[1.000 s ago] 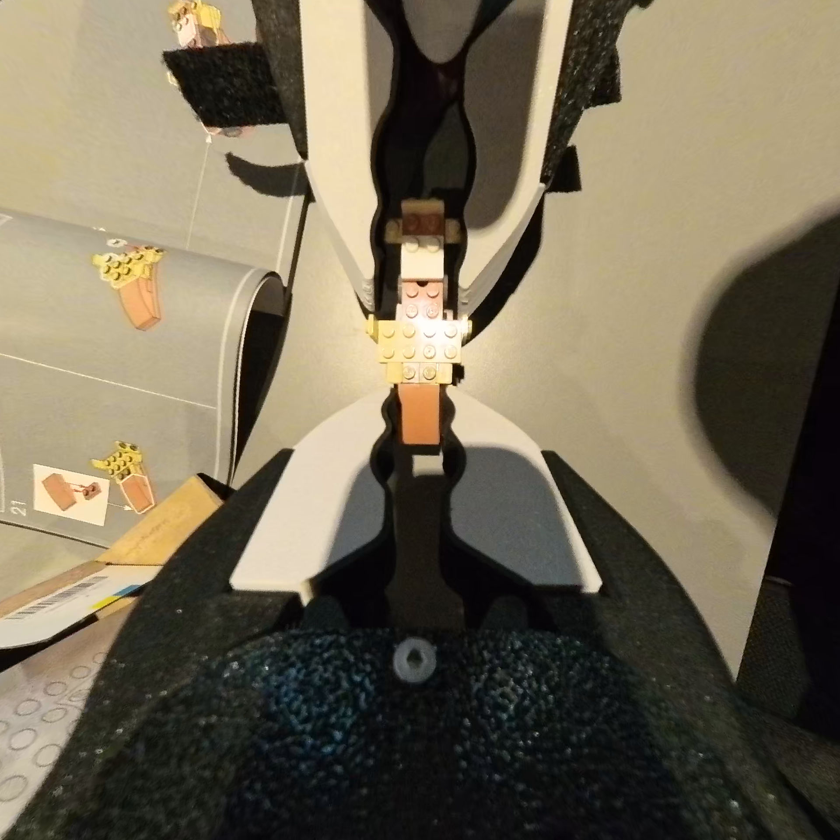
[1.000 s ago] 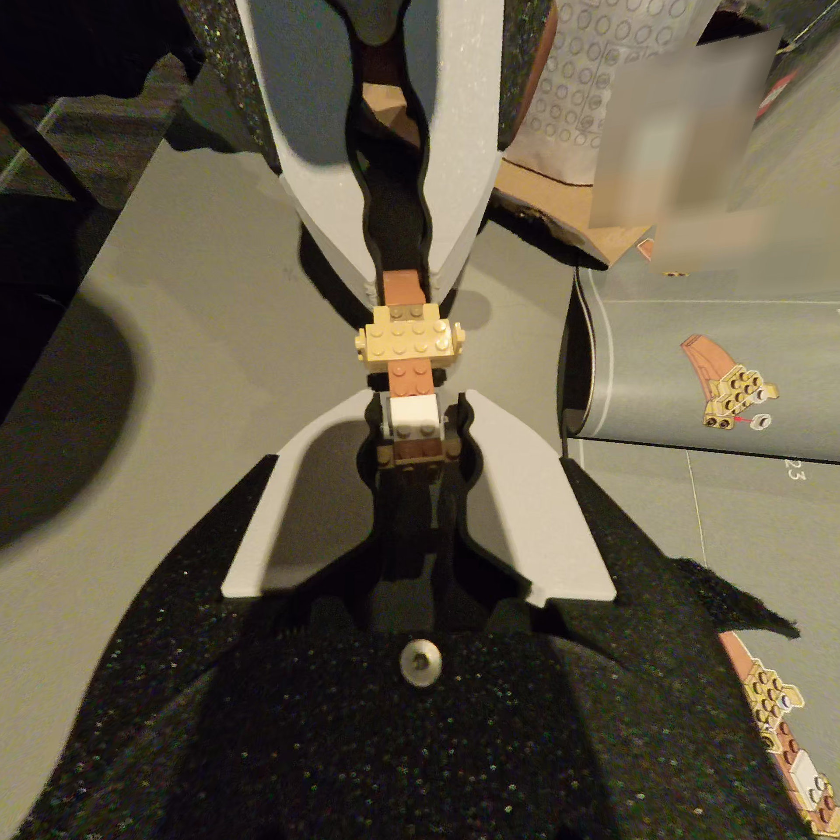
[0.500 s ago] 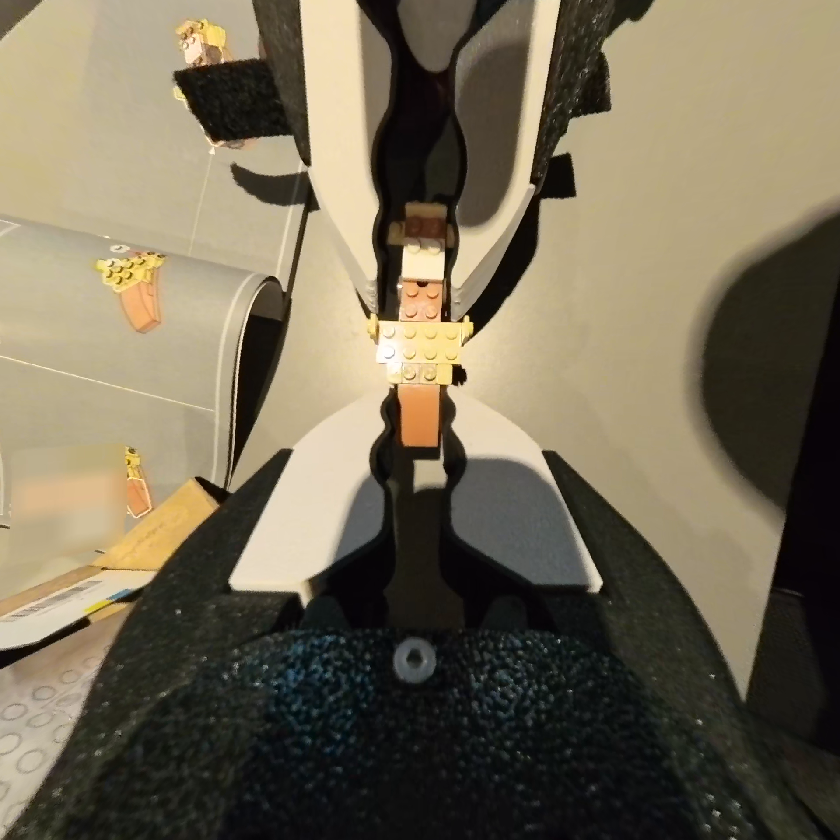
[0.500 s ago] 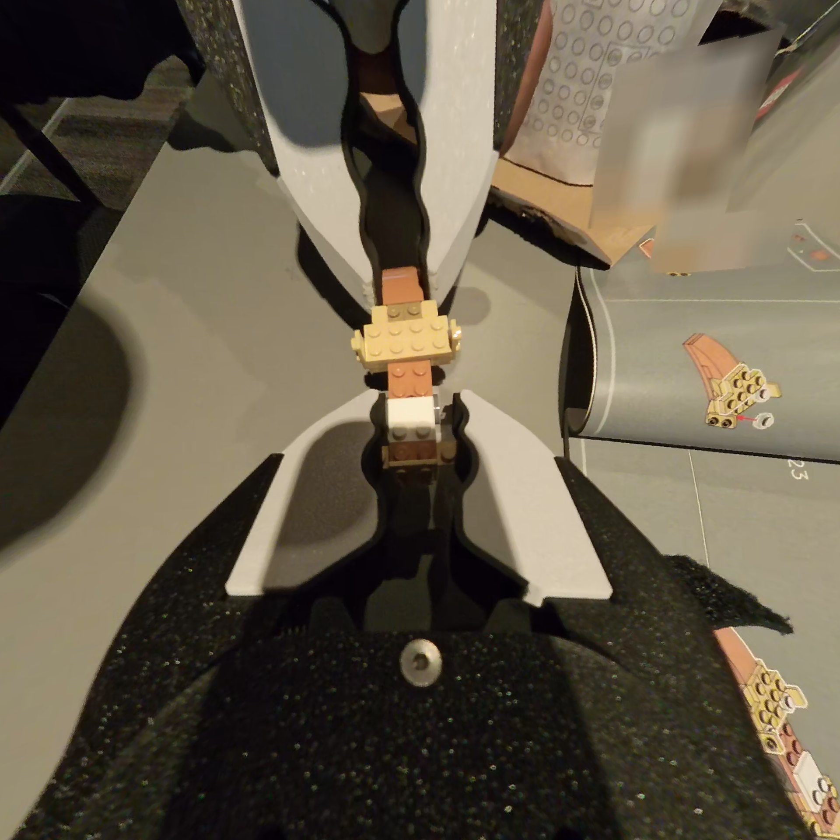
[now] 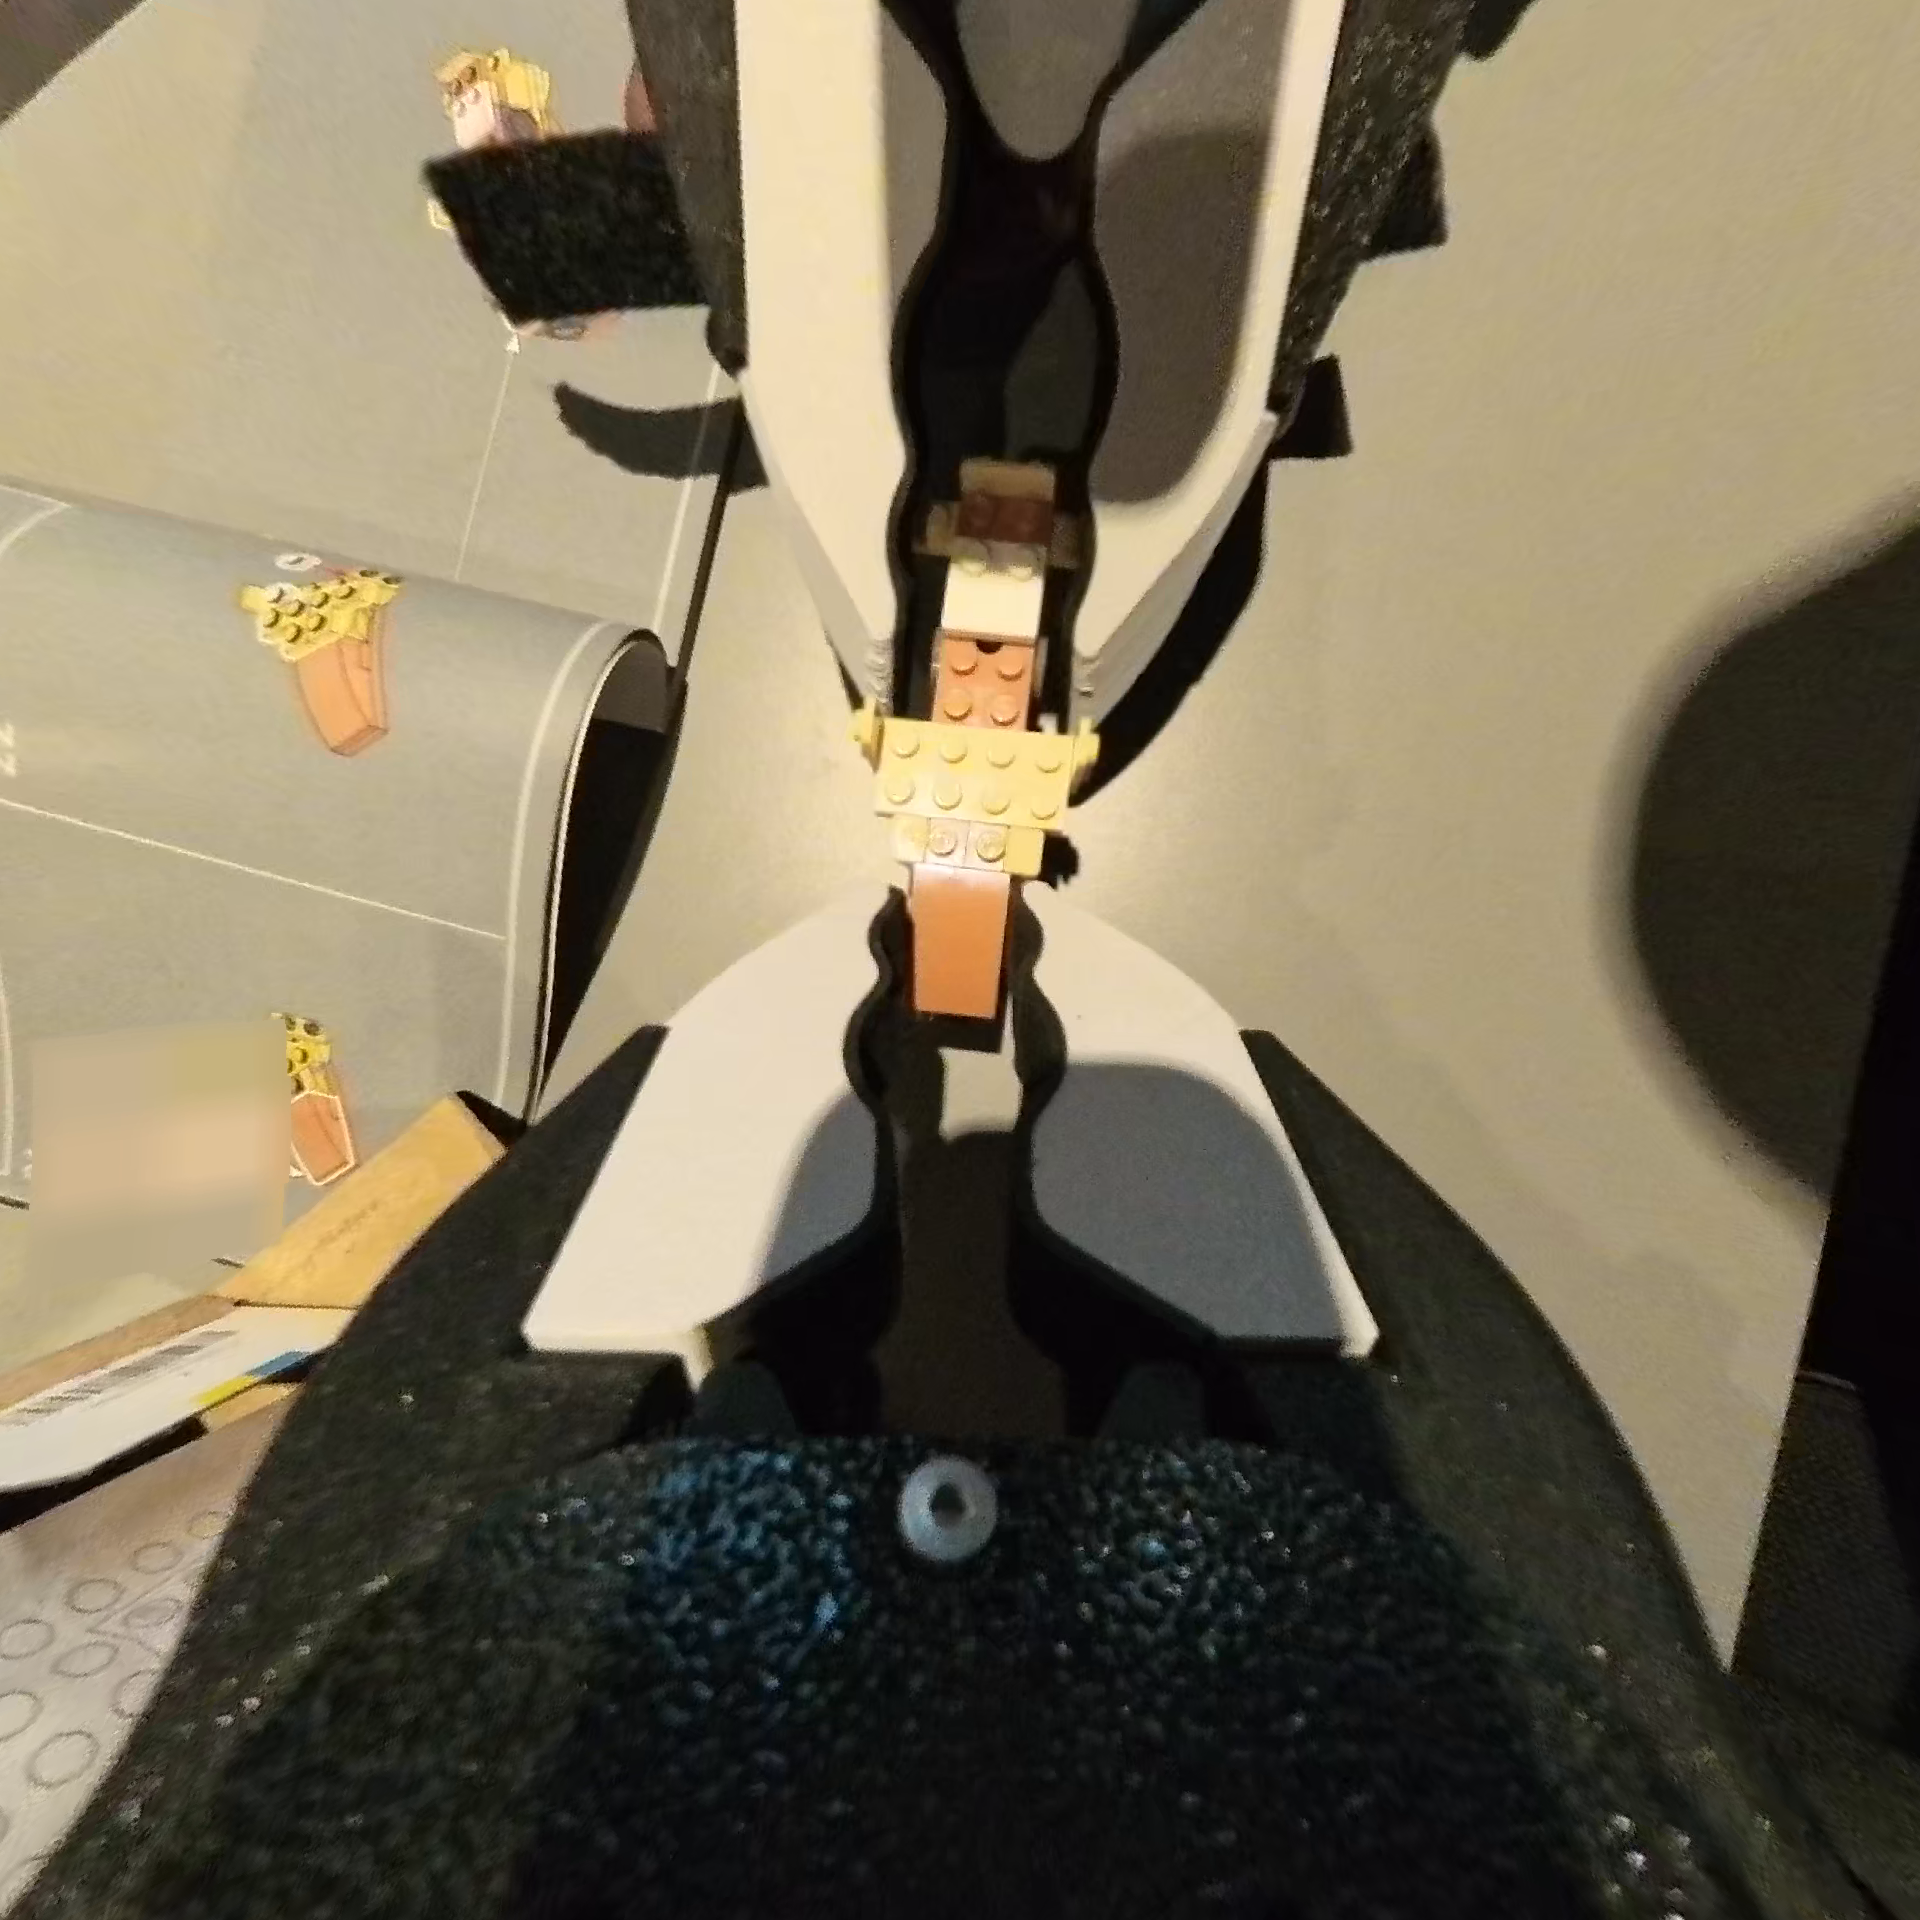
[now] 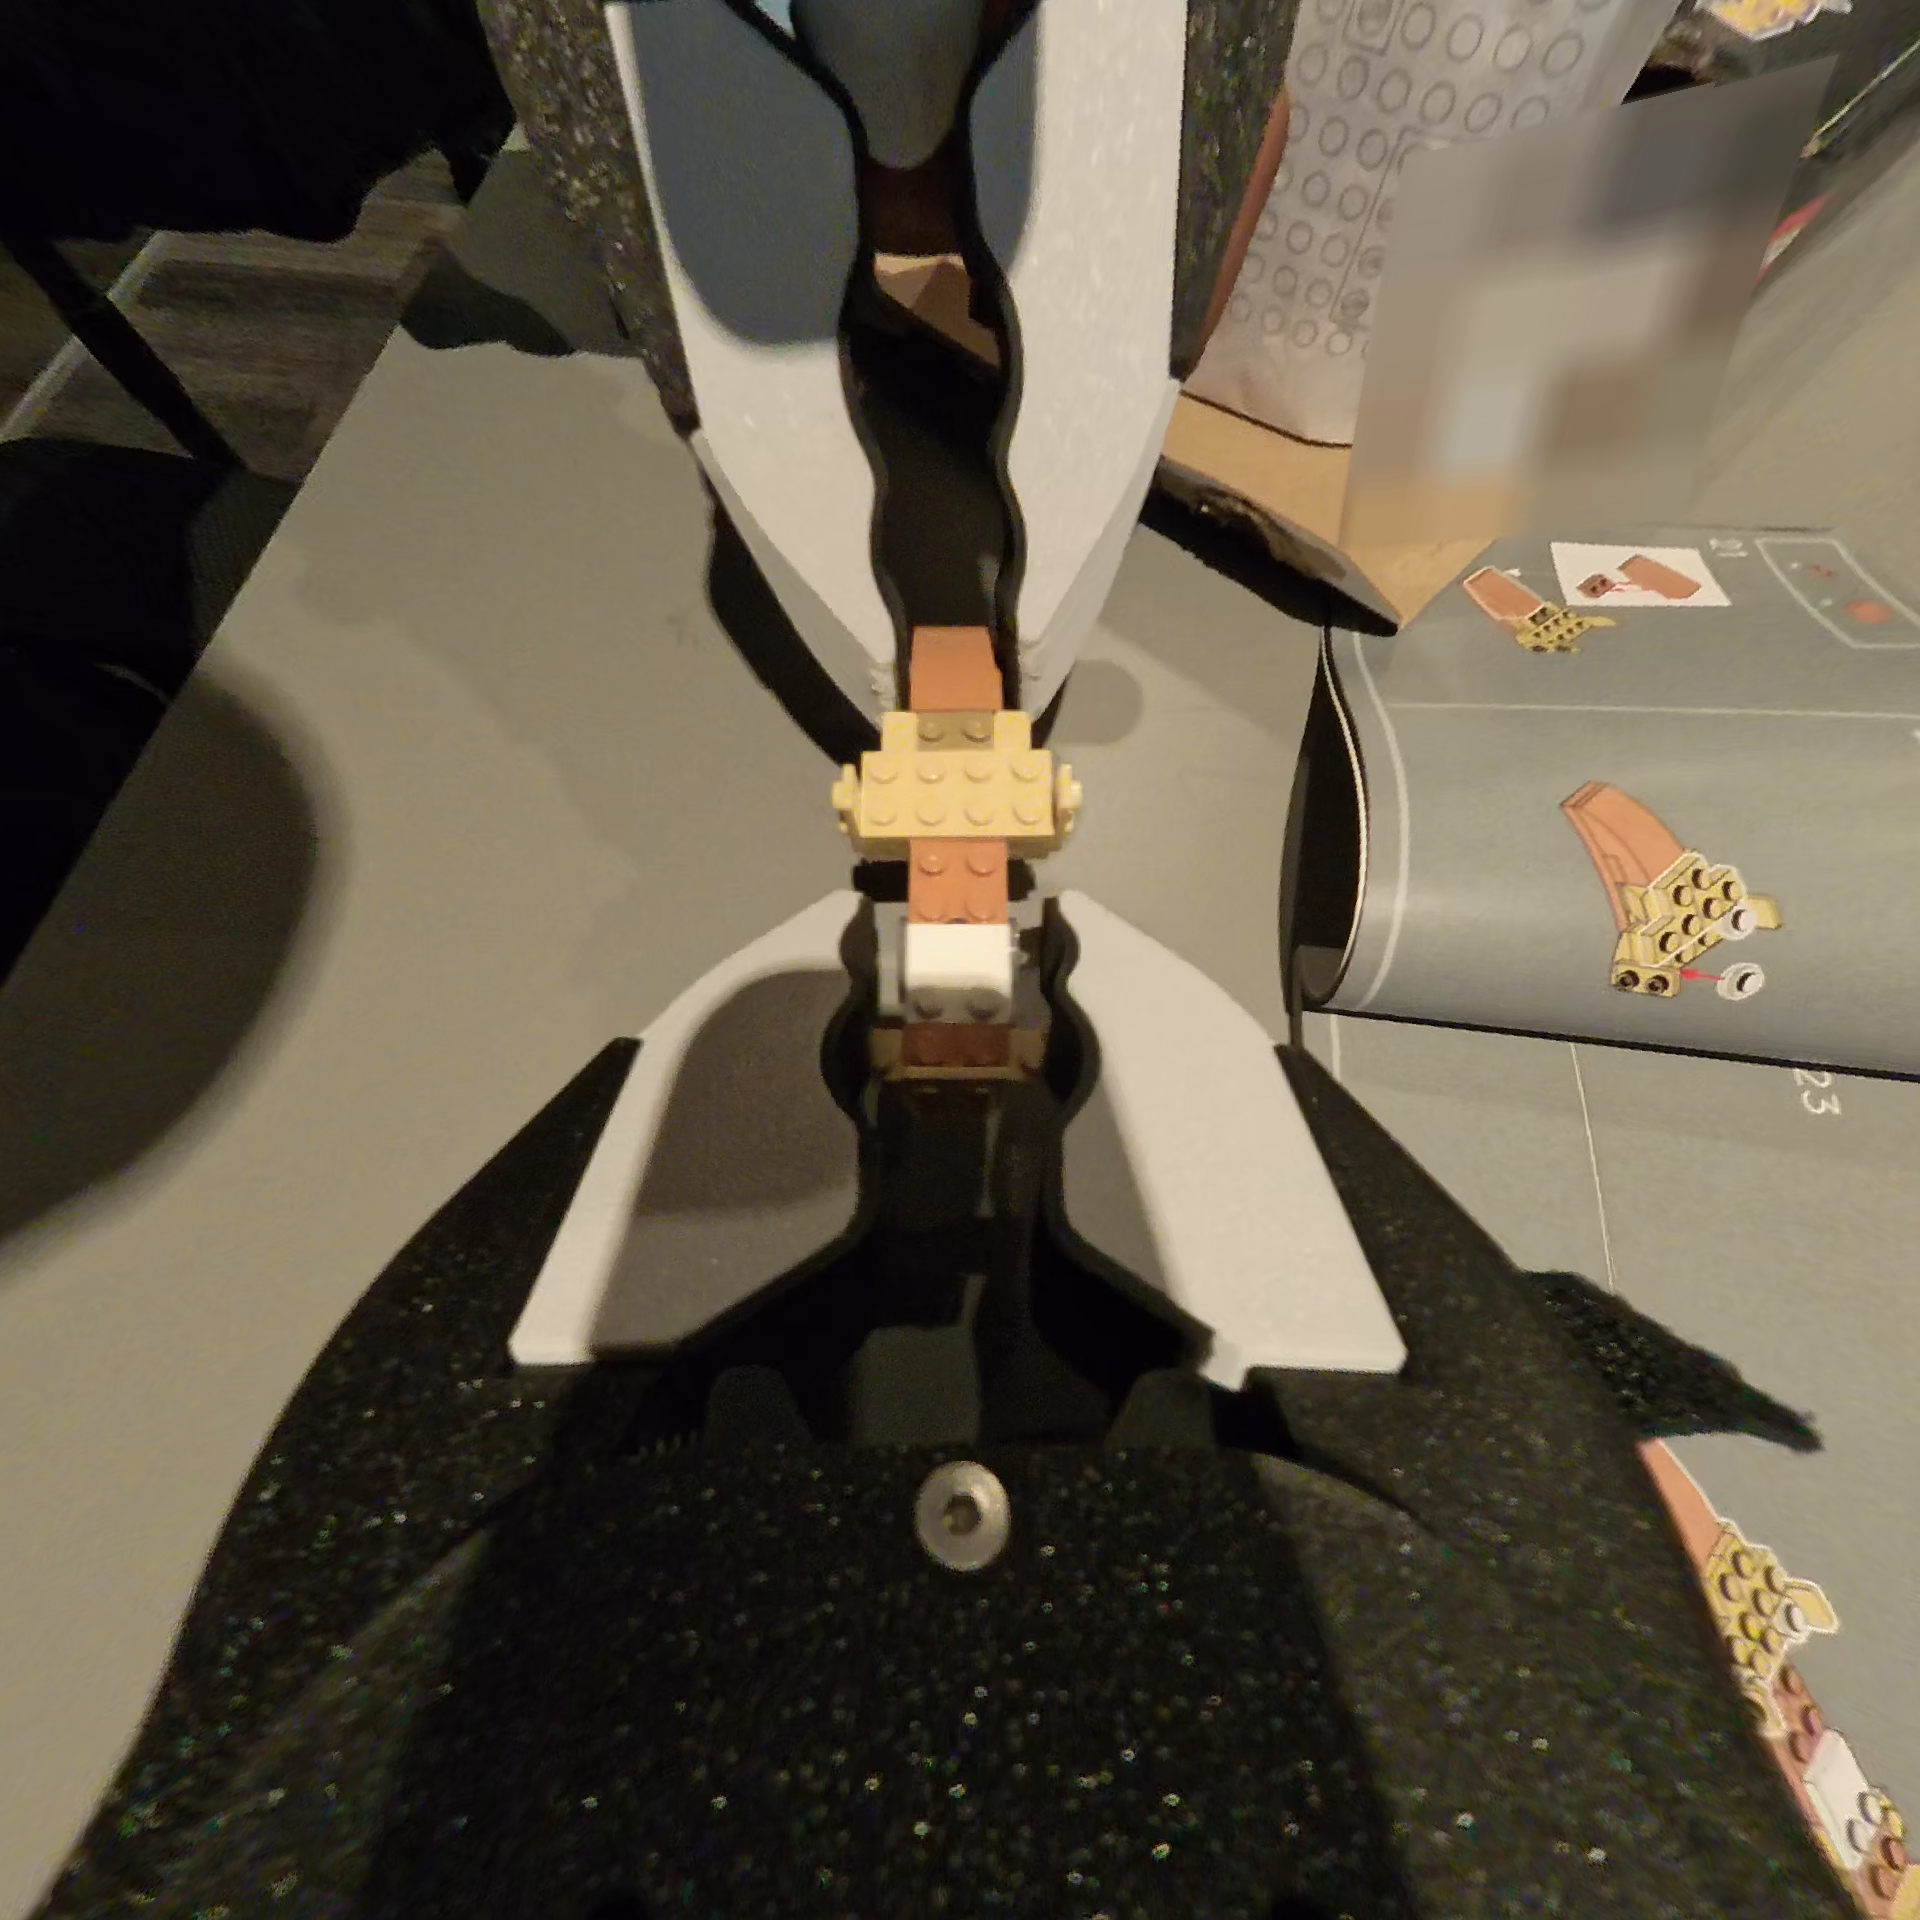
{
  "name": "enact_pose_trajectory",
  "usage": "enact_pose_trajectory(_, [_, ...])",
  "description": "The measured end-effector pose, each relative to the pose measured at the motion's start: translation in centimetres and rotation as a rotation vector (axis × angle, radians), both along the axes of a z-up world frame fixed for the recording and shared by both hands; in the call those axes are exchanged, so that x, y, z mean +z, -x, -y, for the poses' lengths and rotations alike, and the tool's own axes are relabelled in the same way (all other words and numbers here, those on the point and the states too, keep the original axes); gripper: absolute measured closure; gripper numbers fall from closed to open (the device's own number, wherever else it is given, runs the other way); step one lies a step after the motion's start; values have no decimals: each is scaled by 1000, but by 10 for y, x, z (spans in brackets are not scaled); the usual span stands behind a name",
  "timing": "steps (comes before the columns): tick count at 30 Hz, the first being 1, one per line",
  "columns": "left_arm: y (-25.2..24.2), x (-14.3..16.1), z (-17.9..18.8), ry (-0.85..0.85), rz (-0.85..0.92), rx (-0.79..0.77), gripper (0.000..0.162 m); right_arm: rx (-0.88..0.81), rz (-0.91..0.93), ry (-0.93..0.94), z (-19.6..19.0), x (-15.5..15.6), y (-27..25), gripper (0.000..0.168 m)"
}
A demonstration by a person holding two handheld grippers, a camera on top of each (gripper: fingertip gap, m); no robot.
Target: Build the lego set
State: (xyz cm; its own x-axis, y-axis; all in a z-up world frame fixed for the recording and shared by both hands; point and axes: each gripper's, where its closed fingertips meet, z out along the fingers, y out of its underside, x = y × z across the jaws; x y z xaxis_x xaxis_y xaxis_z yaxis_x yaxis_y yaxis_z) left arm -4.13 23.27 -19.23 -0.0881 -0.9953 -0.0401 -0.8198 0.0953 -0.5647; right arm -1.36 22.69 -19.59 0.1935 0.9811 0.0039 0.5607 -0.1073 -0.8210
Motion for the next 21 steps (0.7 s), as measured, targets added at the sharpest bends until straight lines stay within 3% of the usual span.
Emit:
enact_pose_trajectory(7, [0,0,-2,-13,-12,8,145,-18,29,-22,-1,4,-8,119])
enact_pose_trajectory(13, [-2,0,-1,-17,-5,12,145,-43,101,14,-7,26,-32,124])
enact_pose_trajectory(21, [-2,0,0,-21,-1,17,145,-4,301,36,-3,7,-20,129])
